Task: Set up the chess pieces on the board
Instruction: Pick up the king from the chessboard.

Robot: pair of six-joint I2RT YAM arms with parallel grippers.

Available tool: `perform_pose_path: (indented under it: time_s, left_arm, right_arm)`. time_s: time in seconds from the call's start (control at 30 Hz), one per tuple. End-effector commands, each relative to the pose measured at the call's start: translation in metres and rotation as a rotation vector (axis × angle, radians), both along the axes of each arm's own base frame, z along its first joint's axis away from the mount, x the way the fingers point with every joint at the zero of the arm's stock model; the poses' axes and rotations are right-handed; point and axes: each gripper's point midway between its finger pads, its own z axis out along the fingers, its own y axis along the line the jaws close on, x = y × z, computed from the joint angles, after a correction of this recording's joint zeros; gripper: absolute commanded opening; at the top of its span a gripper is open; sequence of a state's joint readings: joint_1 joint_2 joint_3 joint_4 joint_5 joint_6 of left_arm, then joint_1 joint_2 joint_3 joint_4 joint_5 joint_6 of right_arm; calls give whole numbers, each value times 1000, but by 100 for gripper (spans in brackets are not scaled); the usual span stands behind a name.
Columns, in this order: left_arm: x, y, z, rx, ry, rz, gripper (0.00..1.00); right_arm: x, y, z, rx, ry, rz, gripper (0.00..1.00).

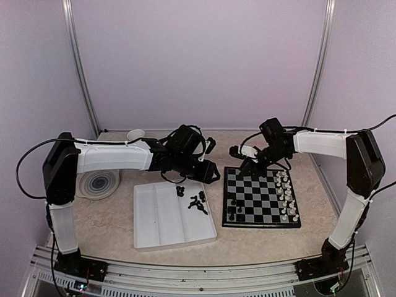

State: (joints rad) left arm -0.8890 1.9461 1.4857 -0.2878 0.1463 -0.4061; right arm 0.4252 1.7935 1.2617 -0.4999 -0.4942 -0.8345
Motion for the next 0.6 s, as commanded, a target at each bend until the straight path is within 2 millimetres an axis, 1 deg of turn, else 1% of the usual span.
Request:
perform_pose_path:
  time_s: [0.0, 0.03, 0.1, 0.2, 0.3, 0.37, 0.43, 0.47, 0.5, 0.57]
  left_arm:
    - [-8, -21, -9, 59, -82, -92, 51]
    - [-8, -24, -15, 91, -107, -109, 51]
    - [-4, -26, -19, 123, -130, -127, 51]
    - [3, -29, -30, 134, -85, -112, 48]
    - [6, -37, -32, 117, -59, -96, 48]
    - [6, -42, -39, 127, -36, -81, 49]
    - [5, -46, -47, 144, -11, -67, 51]
    - [4, -48, -50, 149, 1, -65, 52]
    - [1, -50, -59, 166, 15, -65, 52]
    - [-1, -52, -66, 189, 32, -53, 52]
  right_arm:
    - [-1, 6, 14, 36, 18, -12, 24]
    - [-4, 6, 14, 38, 21, -11, 24]
    - [-9, 4, 16, 42, 19, -5, 24]
    - [-12, 0, 17, 33, 11, -15, 24]
    - [-13, -3, 21, 24, 15, -36, 24]
    - [-16, -5, 24, 31, 10, -47, 25]
    - [-20, -8, 25, 37, 3, -57, 25]
    - [-21, -9, 25, 37, 0, -64, 26]
    - [-23, -10, 24, 34, 0, -69, 25]
    - [-25, -13, 21, 27, 7, -84, 26]
